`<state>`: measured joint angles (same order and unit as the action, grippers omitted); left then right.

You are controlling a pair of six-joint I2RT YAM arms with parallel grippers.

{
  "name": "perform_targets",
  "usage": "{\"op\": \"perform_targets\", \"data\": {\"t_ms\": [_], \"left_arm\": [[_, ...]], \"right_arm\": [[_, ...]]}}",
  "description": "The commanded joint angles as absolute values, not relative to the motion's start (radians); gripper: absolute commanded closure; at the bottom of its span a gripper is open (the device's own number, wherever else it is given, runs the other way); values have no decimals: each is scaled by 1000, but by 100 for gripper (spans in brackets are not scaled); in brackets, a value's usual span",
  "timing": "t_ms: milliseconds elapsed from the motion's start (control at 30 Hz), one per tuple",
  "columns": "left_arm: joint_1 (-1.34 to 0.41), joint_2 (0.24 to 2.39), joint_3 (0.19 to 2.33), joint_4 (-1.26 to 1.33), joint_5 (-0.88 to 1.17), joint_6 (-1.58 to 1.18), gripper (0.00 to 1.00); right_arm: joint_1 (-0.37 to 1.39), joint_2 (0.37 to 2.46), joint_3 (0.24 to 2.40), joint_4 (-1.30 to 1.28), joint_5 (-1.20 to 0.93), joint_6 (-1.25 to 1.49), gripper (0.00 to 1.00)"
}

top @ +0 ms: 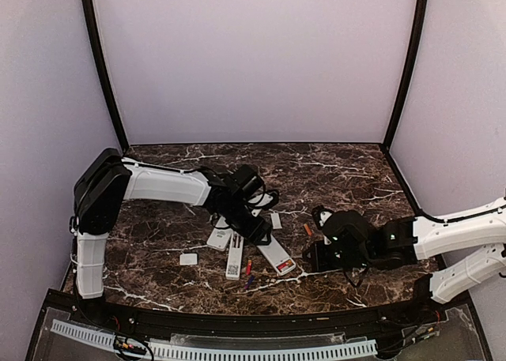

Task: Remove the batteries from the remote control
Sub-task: Remove the battery from the remote control without the battery cover.

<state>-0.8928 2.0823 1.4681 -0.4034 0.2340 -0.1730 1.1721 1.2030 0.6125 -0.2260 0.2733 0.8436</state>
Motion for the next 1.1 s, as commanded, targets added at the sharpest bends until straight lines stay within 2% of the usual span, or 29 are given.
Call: {"op": "perform_targets", "data": {"t_ms": [0, 333, 1067], "left_arm": [[-901, 2089, 1476, -459, 210, -139, 32], [-942, 2112, 1473, -473, 184, -89, 48], [-988, 2147, 1489, -513, 107, -51, 55]], "right_arm": [[1165, 1231, 651, -219, 266, 815, 100], [1166, 1262, 678, -256, 271, 799, 100], [1167, 1254, 681, -334, 268, 785, 100]]}}
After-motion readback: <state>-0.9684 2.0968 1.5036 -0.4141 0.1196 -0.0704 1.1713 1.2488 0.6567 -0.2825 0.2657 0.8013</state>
